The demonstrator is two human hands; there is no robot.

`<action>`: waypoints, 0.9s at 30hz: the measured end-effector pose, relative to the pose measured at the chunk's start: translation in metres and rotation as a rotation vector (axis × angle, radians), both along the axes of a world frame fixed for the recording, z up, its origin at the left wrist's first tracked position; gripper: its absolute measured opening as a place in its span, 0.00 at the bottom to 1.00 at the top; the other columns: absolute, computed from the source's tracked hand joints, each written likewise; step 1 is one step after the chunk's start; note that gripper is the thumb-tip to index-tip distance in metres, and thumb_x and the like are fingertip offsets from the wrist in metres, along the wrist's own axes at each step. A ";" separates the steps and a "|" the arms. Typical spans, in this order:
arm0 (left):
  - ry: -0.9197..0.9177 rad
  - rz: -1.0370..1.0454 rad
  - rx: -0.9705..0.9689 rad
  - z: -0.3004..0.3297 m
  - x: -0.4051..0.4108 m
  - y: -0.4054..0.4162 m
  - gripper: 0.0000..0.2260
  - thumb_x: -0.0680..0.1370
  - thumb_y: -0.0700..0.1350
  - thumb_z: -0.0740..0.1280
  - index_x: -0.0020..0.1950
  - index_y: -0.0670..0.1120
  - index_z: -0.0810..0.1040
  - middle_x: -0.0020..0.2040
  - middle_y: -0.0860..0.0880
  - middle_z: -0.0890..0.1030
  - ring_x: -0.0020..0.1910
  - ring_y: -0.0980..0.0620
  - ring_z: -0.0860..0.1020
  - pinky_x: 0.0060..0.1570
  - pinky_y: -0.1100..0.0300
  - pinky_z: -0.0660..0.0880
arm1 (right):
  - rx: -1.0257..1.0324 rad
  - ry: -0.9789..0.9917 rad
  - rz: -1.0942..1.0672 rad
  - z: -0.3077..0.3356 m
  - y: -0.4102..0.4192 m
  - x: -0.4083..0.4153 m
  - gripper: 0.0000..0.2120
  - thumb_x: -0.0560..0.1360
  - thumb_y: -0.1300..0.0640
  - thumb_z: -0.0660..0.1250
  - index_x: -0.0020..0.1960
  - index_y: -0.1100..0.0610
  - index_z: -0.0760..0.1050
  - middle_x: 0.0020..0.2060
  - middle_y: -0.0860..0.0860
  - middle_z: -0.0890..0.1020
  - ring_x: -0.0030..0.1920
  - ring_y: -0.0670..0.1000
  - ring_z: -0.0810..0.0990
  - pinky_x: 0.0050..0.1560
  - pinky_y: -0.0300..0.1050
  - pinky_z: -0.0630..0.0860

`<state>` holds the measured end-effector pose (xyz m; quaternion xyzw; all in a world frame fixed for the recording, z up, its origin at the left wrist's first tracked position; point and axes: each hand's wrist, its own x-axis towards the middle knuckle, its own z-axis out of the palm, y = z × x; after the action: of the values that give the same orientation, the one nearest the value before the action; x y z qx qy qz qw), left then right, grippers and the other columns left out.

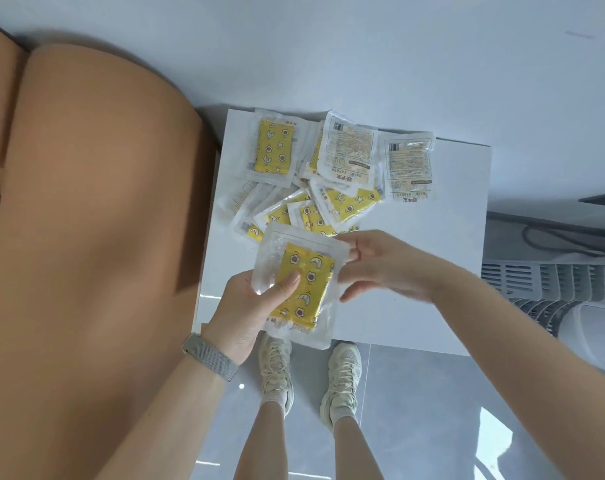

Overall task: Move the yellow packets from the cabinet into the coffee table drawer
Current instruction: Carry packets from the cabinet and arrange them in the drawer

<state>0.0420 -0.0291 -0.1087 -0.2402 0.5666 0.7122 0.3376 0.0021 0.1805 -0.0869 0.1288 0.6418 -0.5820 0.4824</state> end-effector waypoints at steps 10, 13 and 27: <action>0.008 0.334 -0.148 -0.001 -0.005 -0.013 0.11 0.69 0.47 0.71 0.50 0.48 0.83 0.50 0.47 0.86 0.54 0.43 0.82 0.54 0.45 0.79 | 1.074 0.389 0.115 -0.053 -0.038 -0.123 0.48 0.78 0.33 0.55 0.77 0.69 0.42 0.77 0.66 0.49 0.78 0.63 0.47 0.77 0.56 0.48; 0.013 0.346 -0.143 -0.001 -0.005 -0.014 0.12 0.69 0.47 0.71 0.52 0.48 0.82 0.51 0.47 0.85 0.55 0.44 0.82 0.54 0.45 0.79 | 1.120 0.298 0.168 -0.072 -0.049 -0.126 0.50 0.77 0.32 0.54 0.77 0.70 0.39 0.77 0.67 0.45 0.78 0.65 0.43 0.76 0.59 0.43; -0.005 0.349 -0.135 -0.003 -0.015 -0.023 0.17 0.69 0.46 0.72 0.58 0.46 0.80 0.53 0.46 0.85 0.54 0.44 0.83 0.52 0.46 0.80 | 1.074 0.828 0.075 -0.081 -0.051 -0.067 0.28 0.70 0.70 0.62 0.68 0.55 0.67 0.61 0.50 0.74 0.62 0.58 0.67 0.60 0.48 0.62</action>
<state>0.0268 -0.0517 -0.1115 -0.3585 0.5620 0.7199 0.1935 -0.0648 0.1294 -0.1676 0.0949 0.9777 -0.1666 0.0858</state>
